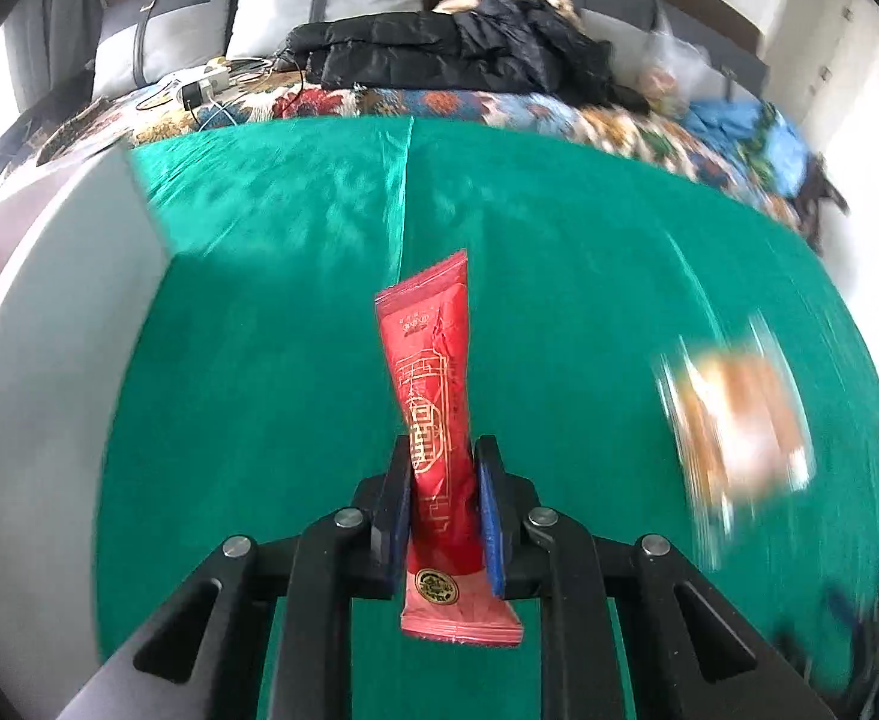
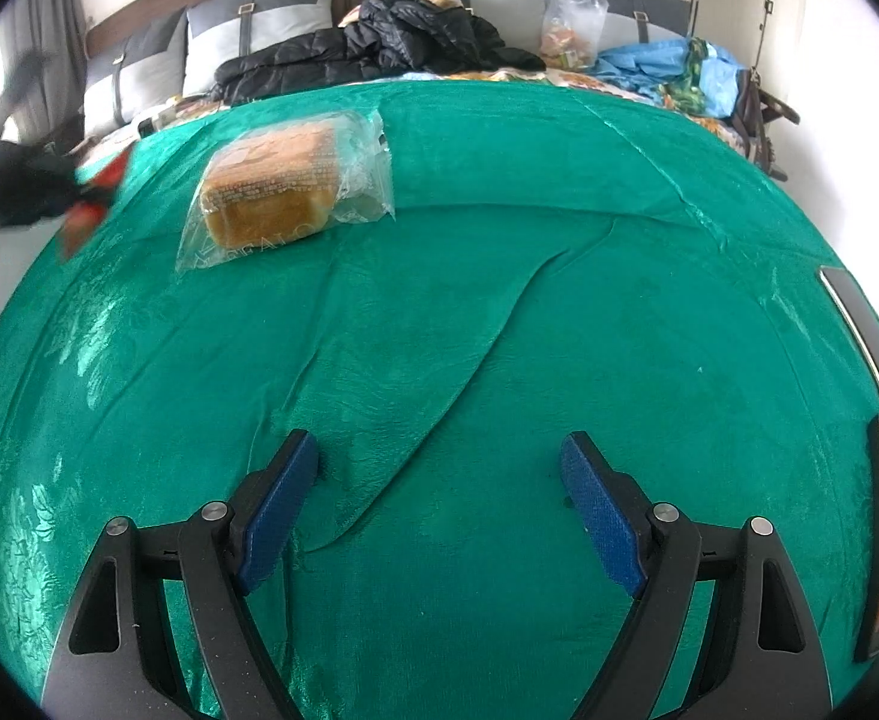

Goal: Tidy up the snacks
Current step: 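Grasp the red wrapped snack with the left gripper, then set the red snack down with the left gripper while the right grasps the bagged bread cake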

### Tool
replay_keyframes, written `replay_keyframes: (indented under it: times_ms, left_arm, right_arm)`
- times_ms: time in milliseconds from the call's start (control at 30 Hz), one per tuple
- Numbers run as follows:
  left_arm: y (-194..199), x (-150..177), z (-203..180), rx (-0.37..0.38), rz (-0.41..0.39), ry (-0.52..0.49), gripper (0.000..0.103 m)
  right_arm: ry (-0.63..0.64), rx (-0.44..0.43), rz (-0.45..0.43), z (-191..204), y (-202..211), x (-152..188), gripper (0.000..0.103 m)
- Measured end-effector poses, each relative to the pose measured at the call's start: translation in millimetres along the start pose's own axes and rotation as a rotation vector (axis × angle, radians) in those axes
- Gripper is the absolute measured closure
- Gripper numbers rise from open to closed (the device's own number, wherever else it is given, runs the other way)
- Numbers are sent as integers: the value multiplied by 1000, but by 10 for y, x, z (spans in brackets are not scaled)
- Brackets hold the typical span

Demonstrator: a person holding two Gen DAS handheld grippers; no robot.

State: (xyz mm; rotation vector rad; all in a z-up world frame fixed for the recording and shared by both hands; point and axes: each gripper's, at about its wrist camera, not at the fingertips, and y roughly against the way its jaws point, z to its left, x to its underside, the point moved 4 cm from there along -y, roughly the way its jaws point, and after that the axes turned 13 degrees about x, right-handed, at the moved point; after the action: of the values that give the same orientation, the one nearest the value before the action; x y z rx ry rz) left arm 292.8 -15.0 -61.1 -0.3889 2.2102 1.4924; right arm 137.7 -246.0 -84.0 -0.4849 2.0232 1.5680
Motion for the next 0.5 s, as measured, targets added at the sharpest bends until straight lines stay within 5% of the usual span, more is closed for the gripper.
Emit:
replay_keyframes:
  times_ms: [267,333,400,500]
  left_arm:
    - [545,1224,-57,-51,32,-47,78]
    - [492,1335,16,-51,21,-33,60]
    - [425,1383,101,-71,3,-16,27]
    - [378,1401,131,-120,-38,-58,14]
  right_arm:
    - [-2,11,-1,4,3,1,18]
    - [-1,13,-1,10,3,0,18]
    - [-2,12,-1,8,2,1,18]
    - [-4,11,1,7,0,1,18]
